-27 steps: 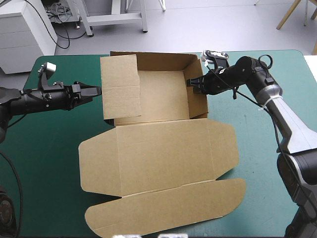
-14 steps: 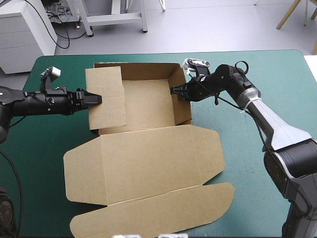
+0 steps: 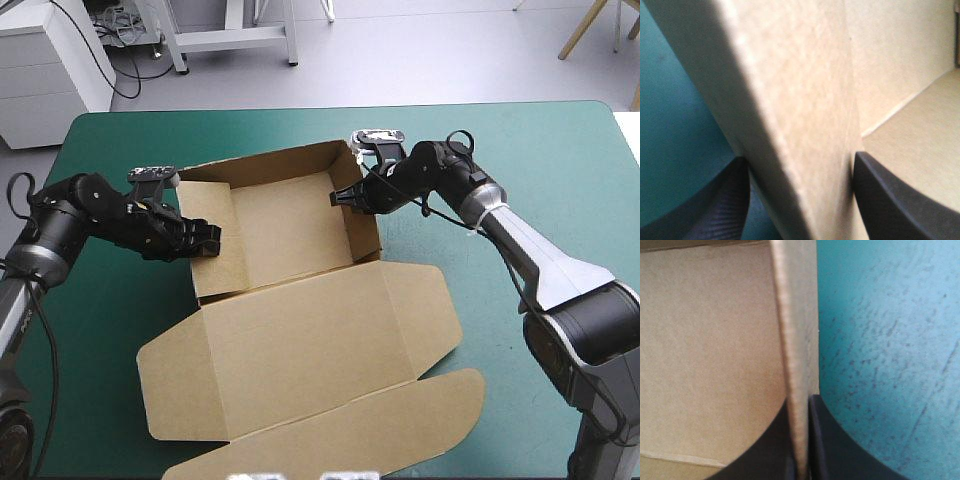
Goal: Fold the box
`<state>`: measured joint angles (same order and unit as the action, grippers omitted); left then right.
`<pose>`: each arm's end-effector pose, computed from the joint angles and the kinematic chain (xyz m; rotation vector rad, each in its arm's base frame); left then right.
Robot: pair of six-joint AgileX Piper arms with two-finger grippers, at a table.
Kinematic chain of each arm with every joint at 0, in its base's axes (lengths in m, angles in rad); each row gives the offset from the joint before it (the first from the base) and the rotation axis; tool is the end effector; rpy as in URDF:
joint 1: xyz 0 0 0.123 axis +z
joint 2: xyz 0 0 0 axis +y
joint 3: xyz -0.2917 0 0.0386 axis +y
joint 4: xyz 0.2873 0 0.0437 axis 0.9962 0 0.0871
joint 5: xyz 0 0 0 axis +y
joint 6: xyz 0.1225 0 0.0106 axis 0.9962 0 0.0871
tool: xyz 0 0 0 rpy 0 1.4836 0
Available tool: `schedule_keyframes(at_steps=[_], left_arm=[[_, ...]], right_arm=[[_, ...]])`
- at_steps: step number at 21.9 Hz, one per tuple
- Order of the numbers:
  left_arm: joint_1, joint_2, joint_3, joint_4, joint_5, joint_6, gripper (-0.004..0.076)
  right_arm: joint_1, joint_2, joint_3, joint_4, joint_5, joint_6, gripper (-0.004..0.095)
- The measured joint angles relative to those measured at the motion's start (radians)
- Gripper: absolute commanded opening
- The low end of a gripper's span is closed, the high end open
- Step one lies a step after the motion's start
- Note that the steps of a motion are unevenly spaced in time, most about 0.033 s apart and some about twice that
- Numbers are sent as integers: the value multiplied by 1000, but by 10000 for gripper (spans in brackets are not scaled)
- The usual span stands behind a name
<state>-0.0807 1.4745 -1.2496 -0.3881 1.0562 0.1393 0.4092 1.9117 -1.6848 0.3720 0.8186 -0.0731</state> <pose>0.3420 -0.0683 0.2891 0.1249 2.7129 -0.4983 0.4413 0.2270 0.2684 -0.3955 2.5109 0.5786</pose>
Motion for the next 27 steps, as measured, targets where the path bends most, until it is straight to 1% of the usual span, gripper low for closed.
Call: schedule_keyframes(at_steps=[1, 3, 5, 6, 7, 8, 11, 13, 15, 20, 23, 27], left_arm=[[-29, 0, 0, 57, -25, -61, 402], [-49, 0, 0, 92, -44, -111, 358], [-64, 0, 0, 121, -68, -173, 248], [-66, 0, 0, 130, -72, -189, 124], [-68, 0, 0, 153, -75, -210, 67], [-68, 0, 0, 167, -74, -218, -10], [-83, 3, 0, 288, -60, -273, -10], [-89, 3, 0, 323, -55, -302, -10], [-96, 17, -11, 329, -44, -308, -10], [-166, 109, -131, 388, 21, -320, -10], [-224, 221, -281, 406, 101, -328, -10], [-265, 317, -403, 388, 160, -328, -10]], right_arm=[[1, 0, 0, 0, 3, 4, -18], [1, 0, 0, 0, 5, 7, -18], [1, 0, 0, 0, 10, 10, -18], [1, 0, 0, -1, 11, 12, -18], [1, 0, 0, -4, 13, 15, -18], [1, 0, 0, -4, 17, 16, -18], [3, 0, 0, 18, 37, 31, -18], [5, 0, 0, 23, 44, 34, -18], [7, -7, 0, 0, 56, 44, -18], [8, -59, 0, -107, 96, 105, -18], [4, -90, 0, -212, 157, 167, -19], [-1, -96, 0, -302, 222, 215, -19]])
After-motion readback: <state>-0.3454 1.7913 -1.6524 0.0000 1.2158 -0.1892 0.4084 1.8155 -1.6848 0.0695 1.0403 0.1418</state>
